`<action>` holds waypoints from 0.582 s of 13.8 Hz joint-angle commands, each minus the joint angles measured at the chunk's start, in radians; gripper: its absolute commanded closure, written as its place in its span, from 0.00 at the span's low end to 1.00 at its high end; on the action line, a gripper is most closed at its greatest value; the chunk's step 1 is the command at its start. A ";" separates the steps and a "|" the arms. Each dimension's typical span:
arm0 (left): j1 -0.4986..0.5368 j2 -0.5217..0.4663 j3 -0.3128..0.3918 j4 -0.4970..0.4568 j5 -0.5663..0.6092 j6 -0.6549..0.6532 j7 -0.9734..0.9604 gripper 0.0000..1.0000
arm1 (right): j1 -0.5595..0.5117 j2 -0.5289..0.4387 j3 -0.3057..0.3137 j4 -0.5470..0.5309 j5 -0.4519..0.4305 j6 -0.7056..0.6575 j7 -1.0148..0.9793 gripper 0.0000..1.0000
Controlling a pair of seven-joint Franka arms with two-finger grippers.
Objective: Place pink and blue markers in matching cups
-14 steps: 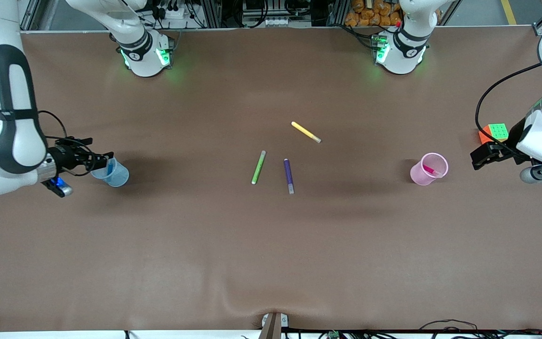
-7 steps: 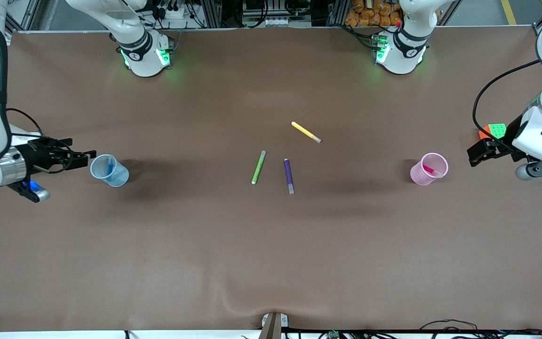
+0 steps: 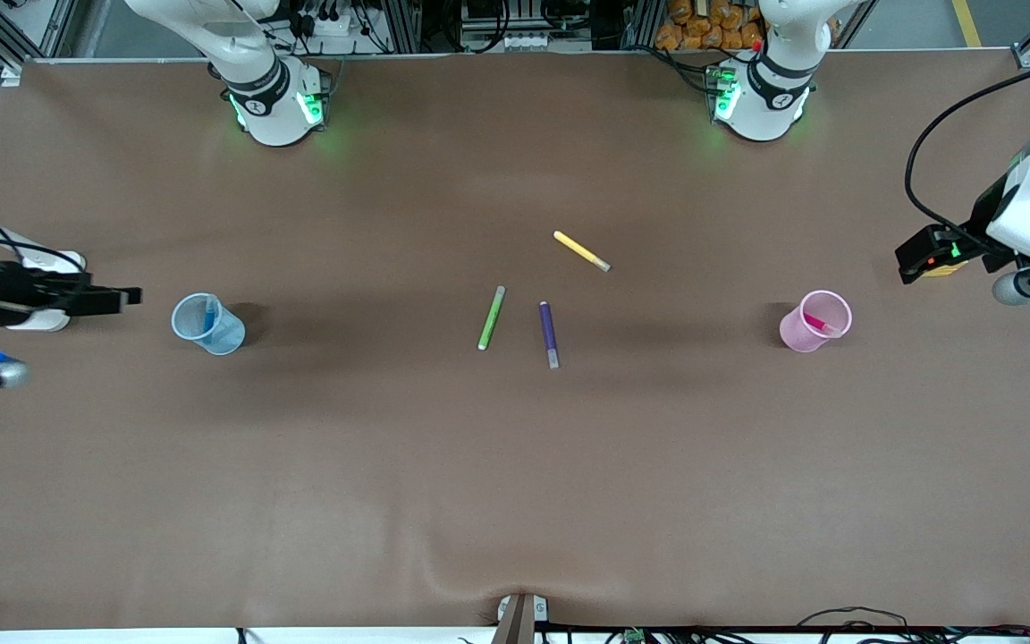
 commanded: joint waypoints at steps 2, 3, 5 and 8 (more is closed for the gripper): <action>0.007 -0.048 -0.006 0.014 -0.035 -0.074 0.011 0.00 | -0.018 -0.048 0.011 0.047 0.009 -0.061 -0.014 0.00; 0.007 -0.048 -0.006 0.011 -0.059 -0.095 0.005 0.00 | -0.015 -0.059 0.003 0.047 0.000 -0.060 -0.017 0.00; 0.007 -0.048 -0.011 0.008 -0.094 -0.123 -0.002 0.00 | -0.013 -0.062 0.002 0.084 -0.078 -0.069 -0.074 0.00; 0.008 -0.062 -0.009 0.005 -0.101 -0.157 -0.002 0.00 | -0.015 -0.114 -0.001 0.104 -0.115 -0.091 -0.135 0.00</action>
